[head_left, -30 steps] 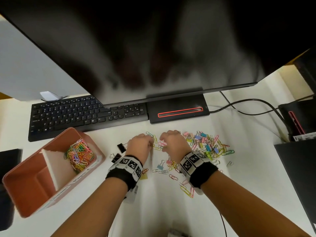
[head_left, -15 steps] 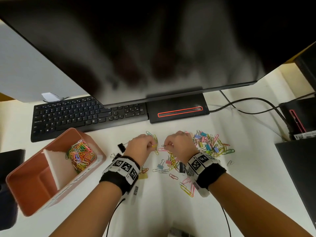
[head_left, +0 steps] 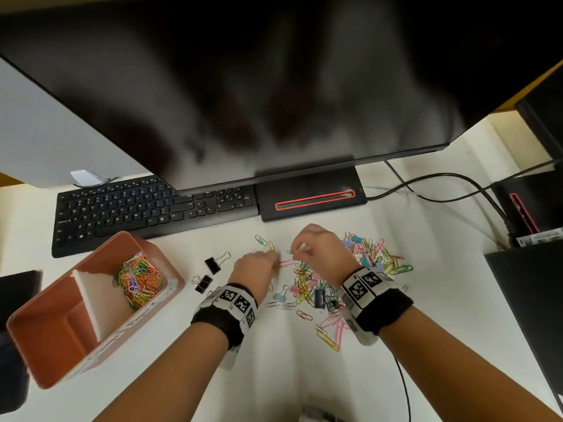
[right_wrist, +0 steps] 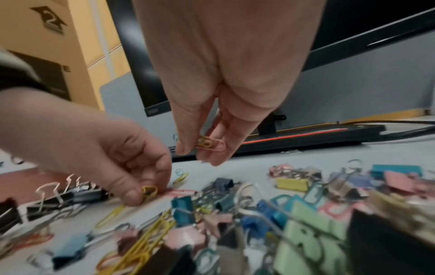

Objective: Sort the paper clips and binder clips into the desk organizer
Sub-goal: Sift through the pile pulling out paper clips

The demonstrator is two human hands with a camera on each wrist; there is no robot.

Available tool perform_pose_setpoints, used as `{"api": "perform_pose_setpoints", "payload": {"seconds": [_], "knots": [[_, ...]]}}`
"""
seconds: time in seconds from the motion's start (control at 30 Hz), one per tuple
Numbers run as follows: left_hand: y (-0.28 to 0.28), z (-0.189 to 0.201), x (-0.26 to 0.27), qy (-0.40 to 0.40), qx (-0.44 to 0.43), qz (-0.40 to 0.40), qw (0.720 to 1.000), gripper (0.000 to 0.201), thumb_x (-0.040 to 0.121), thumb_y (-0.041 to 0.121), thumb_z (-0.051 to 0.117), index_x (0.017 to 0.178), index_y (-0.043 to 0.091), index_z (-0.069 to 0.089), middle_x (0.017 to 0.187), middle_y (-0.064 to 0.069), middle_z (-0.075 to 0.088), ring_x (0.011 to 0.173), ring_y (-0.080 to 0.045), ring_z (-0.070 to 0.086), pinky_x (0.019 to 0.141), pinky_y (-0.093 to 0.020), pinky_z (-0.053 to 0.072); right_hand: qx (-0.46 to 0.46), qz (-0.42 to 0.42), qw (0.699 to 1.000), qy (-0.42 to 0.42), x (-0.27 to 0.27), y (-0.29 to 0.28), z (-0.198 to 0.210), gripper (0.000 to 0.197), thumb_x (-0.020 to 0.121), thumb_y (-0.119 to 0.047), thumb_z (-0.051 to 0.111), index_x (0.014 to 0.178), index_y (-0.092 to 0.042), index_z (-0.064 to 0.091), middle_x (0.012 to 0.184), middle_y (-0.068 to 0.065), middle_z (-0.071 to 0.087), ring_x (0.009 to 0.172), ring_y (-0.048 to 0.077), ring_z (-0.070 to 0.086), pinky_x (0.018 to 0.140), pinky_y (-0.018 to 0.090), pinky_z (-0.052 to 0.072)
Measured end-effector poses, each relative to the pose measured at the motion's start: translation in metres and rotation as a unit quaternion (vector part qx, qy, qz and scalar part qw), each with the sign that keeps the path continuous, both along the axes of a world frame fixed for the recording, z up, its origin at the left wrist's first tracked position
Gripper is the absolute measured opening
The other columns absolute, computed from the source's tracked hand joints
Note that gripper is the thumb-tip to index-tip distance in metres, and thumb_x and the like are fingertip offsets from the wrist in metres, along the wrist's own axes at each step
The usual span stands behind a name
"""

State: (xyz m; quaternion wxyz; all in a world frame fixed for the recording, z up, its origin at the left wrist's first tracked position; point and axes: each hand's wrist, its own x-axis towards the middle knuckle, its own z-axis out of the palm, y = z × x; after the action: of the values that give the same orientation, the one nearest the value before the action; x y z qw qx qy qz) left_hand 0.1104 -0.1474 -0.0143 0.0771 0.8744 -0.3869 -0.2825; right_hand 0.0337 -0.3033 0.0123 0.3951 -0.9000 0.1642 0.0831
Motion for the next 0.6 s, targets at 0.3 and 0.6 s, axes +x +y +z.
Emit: {"api": "perform_pose_setpoints", "payload": {"seconds": [0.3,0.6], "knots": [[0.02,0.011,0.006,0.052,-0.066,0.2,0.976,0.02,0.075,0.026,0.073,0.087,0.015,0.061,0.08,0.001,0.061,0.076,-0.018,0.057,0.069,-0.028,0.044,-0.138,0.186,0.969,0.085,0.017,0.025,-0.032,0.017,0.072,-0.013,0.074,0.086,-0.015,0.064,0.103,0.002,0.059,0.089,0.022,0.059,0.078,0.036,0.052],[0.005,0.004,-0.007,0.016,0.055,0.155,0.986,0.008,0.082,0.014,0.057,0.089,0.012,0.055,0.095,-0.01,0.057,0.09,-0.028,0.056,0.075,-0.036,0.046,-0.123,0.139,0.975,0.122,0.016,0.024,-0.032,0.019,0.085,-0.005,0.056,0.103,-0.012,0.06,0.098,0.008,0.067,0.09,0.024,0.061,0.079,0.036,0.053]]}}
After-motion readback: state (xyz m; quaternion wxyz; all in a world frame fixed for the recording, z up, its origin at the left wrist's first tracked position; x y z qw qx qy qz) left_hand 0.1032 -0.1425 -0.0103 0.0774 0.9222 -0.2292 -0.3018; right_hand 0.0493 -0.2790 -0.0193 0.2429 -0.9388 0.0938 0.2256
